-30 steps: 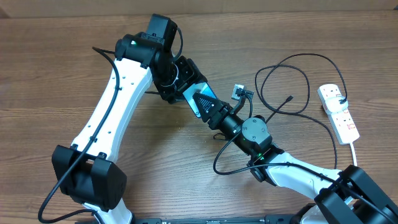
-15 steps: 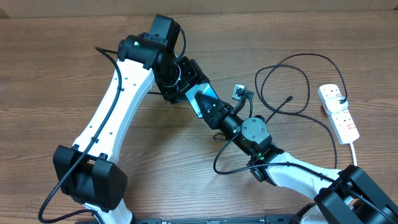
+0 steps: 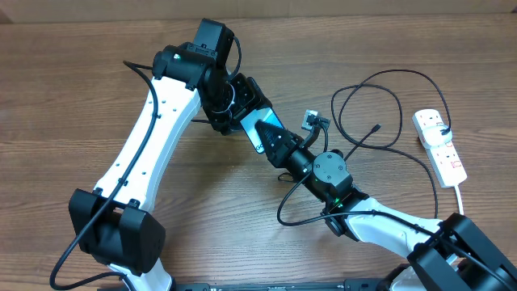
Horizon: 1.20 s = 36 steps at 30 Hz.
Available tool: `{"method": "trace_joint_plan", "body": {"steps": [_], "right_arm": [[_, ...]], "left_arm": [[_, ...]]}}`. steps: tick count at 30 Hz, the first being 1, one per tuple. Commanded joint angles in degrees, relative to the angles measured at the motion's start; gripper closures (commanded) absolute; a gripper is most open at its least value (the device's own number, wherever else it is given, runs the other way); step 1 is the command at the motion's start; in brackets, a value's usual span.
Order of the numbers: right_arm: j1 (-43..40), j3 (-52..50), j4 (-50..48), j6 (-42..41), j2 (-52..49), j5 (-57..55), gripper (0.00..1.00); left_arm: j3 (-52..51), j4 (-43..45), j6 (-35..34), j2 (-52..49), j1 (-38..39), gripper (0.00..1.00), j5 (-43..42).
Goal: Plug charger to phone and switch on socket
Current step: 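Close the right gripper on the phone's bottom edge, then open the left gripper and pull it back from the phone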
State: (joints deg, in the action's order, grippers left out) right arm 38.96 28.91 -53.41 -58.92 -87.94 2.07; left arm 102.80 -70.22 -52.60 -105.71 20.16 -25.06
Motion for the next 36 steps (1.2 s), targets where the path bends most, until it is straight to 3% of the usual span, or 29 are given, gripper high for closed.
{"method": "trace_joint_plan", "body": {"steps": [1,9,16,23,36], "right_arm": [[0.3,0.8,-1.4,-0.1,0.2,1.9,0.87],[0.3,0.8,-1.4,0.0,0.2,1.9,0.90],[0.3,0.8,-0.3,-0.1,0.2,1.8,0.92],[0.3,0.8,3.8,-0.5,0.2,1.8,0.96],[0.3,0.8,9.2,-23.1,0.3,6.2,0.96]], "left_arm": [[1.4,0.4,-0.1,0.0,0.5,0.45,-1.3],[1.4,0.4,0.4,0.0,0.5,0.27,-0.9],[1.5,1.0,0.8,0.0,0.3,0.00,1.3],[1.7,4.3,6.9,0.0,-0.4,0.00,1.2],[6.6,-7.6,20.6,5.6,-15.2,0.00,4.2]]}}
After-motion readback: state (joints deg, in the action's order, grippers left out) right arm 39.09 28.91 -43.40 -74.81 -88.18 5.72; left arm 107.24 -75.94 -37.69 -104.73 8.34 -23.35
